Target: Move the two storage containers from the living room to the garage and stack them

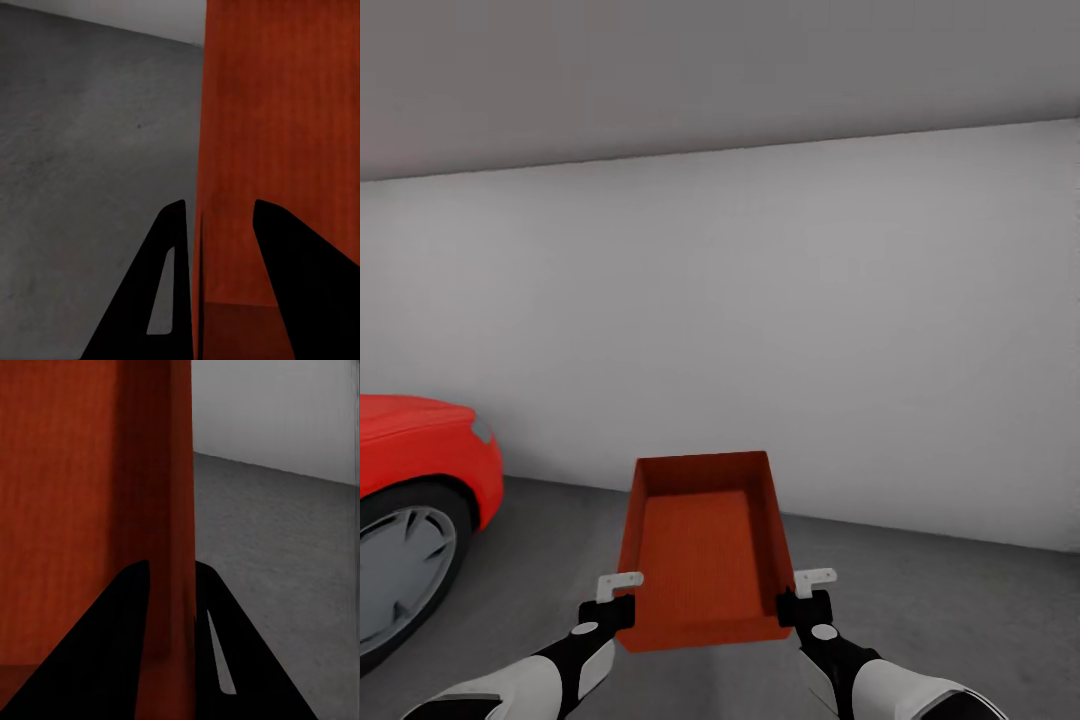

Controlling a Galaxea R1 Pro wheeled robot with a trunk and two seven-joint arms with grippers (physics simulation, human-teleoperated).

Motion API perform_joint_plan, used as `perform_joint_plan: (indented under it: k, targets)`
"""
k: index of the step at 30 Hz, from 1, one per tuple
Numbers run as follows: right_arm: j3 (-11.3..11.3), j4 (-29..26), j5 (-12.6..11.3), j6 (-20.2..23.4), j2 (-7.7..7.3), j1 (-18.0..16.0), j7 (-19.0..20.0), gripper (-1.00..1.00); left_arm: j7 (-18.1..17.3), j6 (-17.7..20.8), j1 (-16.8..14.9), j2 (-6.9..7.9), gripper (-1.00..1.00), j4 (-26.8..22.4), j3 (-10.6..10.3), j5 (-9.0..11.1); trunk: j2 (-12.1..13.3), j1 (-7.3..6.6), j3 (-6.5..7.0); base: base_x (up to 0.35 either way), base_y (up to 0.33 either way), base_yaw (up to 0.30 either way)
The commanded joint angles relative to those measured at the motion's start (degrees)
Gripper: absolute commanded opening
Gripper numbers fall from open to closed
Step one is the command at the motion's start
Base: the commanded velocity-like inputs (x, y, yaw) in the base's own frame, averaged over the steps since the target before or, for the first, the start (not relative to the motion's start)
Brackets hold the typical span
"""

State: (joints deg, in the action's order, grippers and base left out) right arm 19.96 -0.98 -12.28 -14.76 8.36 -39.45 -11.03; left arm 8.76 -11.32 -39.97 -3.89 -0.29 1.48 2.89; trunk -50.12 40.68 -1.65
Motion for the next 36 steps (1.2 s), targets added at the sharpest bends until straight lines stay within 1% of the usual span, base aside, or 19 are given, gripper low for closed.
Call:
perform_joint_plan:
  k: [1, 19, 36]
  targets:
    - [-3.0, -0.2, 0.2, 0.0, 0.23, -0.1, 0.9, -1.0, 0.2, -0.4, 0.0, 0.02, -1.0, 0.0, 0.5, 1.1, -0.1, 0.04, -0.09, 0.281, 0.252, -0.28]
    - [-3.0, -0.2, 0.2, 0.0, 0.23, -0.1, 0.9, -1.0, 0.2, -0.5, 0.0, 0.02, -1.0, 0.0, 0.5, 1.1, -0.1, 0.04, -0.09, 0.286, 0.229, -0.273]
    - [-3.0, -0.2, 0.2, 0.1, 0.25, -0.1, 0.9, -1.0, 0.2, -0.5, 0.0, 0.02, -1.0, 0.0, 0.5, 1.1, -0.1, 0.04, -0.09, 0.314, 0.119, -0.018]
